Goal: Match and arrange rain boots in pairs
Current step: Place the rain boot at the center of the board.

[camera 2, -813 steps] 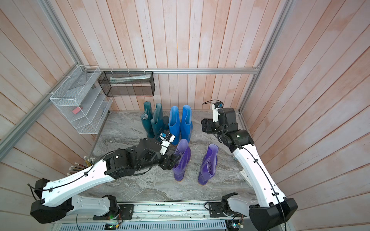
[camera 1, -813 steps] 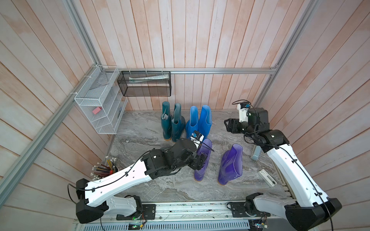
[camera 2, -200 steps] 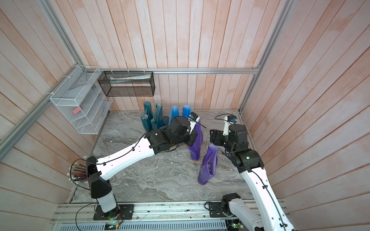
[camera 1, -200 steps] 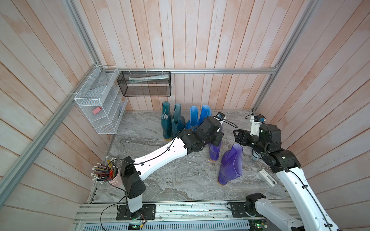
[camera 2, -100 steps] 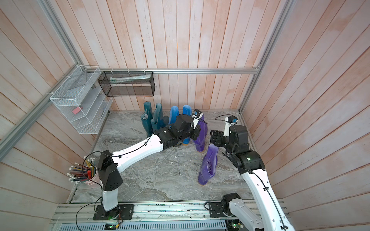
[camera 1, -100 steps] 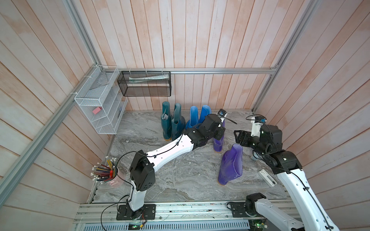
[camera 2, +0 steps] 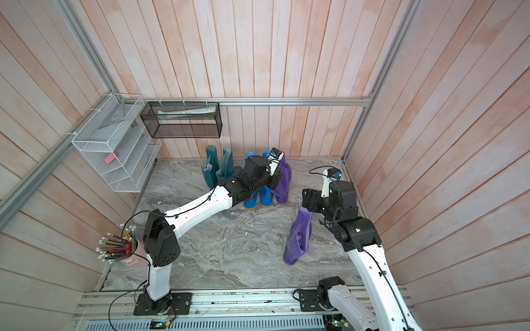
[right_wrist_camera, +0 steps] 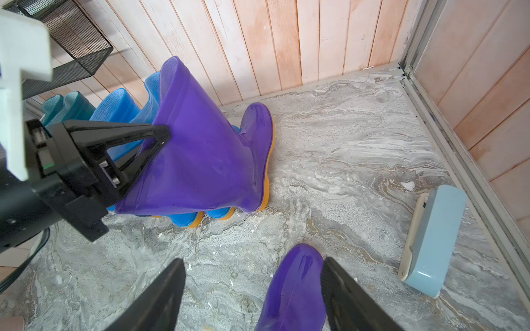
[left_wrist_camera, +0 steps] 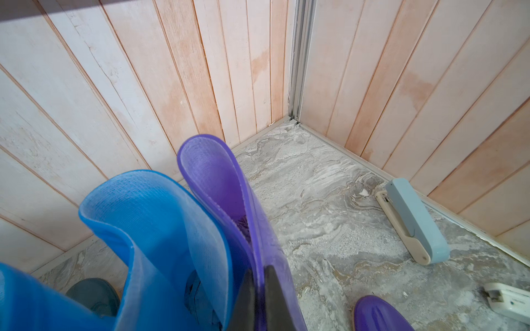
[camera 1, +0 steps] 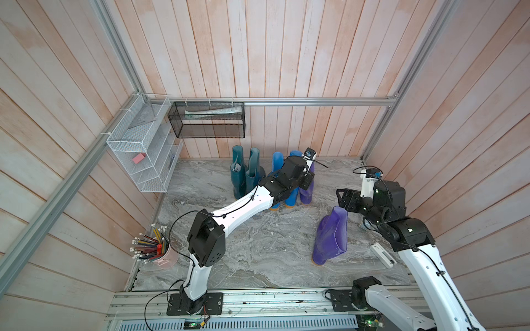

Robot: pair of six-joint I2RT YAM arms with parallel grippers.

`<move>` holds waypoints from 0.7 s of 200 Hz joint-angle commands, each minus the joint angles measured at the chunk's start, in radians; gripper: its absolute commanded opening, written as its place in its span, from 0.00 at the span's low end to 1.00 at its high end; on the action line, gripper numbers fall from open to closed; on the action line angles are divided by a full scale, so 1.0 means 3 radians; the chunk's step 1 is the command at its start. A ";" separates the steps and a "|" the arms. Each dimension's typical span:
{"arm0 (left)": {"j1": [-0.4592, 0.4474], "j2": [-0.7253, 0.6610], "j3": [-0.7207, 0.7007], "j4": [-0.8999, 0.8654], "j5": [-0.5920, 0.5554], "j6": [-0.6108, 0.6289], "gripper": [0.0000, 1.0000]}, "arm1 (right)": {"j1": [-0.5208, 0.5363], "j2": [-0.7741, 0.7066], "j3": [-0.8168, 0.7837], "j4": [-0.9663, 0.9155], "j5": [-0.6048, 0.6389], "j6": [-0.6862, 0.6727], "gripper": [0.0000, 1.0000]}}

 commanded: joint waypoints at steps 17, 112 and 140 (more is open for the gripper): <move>0.0079 0.0033 0.0188 0.0436 0.0155 0.0142 0.00 | -0.0016 -0.0025 0.0071 -0.0067 0.0032 0.0033 0.76; 0.0080 0.0106 0.0187 0.0423 0.0131 0.0138 0.25 | -0.0013 -0.0021 0.0116 -0.0107 -0.0007 0.0040 0.76; 0.0083 0.0081 0.0188 0.0459 0.0143 0.0138 0.39 | -0.0017 -0.0032 0.0122 -0.0126 -0.0002 0.0041 0.77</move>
